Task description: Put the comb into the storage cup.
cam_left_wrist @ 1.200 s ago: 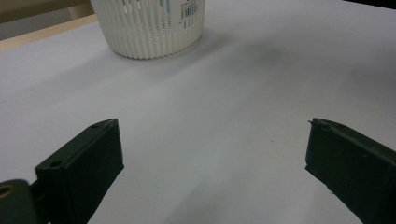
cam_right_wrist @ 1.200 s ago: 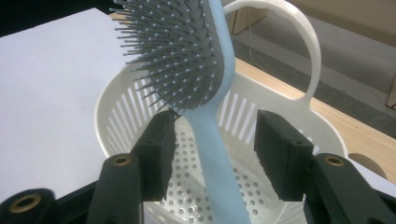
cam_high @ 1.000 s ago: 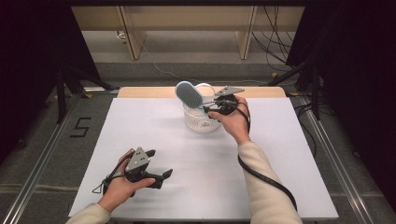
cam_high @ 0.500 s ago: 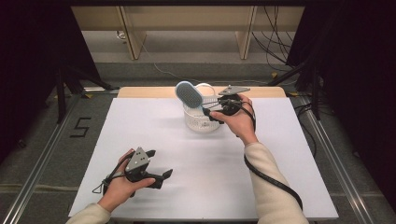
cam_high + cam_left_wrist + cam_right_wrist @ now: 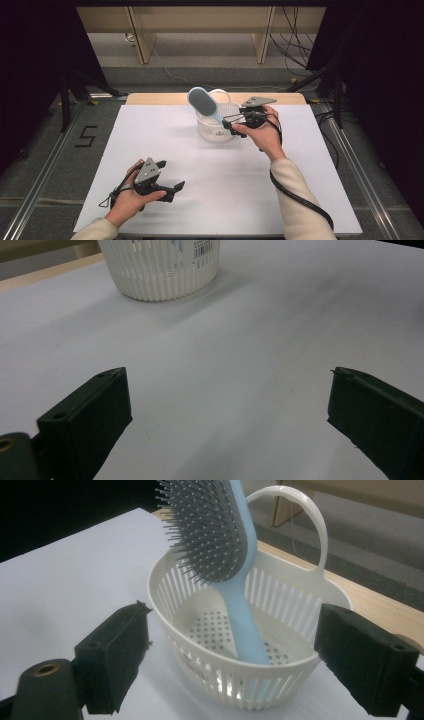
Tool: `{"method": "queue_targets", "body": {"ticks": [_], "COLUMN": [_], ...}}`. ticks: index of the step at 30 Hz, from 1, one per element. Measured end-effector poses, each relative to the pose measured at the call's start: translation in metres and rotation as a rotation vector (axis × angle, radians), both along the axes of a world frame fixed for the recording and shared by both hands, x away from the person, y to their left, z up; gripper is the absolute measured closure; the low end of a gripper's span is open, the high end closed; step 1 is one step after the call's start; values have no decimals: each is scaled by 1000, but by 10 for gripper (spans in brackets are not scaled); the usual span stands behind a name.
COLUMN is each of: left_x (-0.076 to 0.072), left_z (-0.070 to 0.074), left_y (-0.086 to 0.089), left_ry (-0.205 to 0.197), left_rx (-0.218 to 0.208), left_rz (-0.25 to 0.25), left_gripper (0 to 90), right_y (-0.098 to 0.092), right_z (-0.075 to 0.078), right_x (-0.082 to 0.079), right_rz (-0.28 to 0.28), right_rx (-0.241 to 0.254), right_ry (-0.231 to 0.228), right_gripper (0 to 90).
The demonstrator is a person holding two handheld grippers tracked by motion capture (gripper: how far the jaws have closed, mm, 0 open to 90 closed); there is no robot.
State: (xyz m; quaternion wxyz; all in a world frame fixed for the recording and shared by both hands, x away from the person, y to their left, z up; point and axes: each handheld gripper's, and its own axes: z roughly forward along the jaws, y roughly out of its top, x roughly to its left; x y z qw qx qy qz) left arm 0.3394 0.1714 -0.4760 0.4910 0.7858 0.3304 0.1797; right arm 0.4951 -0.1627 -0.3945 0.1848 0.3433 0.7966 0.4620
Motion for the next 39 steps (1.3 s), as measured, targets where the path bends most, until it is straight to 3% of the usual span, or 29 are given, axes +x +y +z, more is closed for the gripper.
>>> {"method": "queue_targets", "body": {"ticks": [27, 39], "left_x": [1, 0], "left_z": [0, 0], "left_y": [0, 0], "left_ry": [4, 2], "left_rx": [0, 0], "left_rz": [3, 3], "left_gripper": [31, 31], "right_y": [-35, -59], "right_z": [-13, -17], "right_x": [-37, -53], "right_rz": [2, -23], "right_rx": [23, 19], "right_ry": [-29, -35], "right_gripper": [146, 144]}}
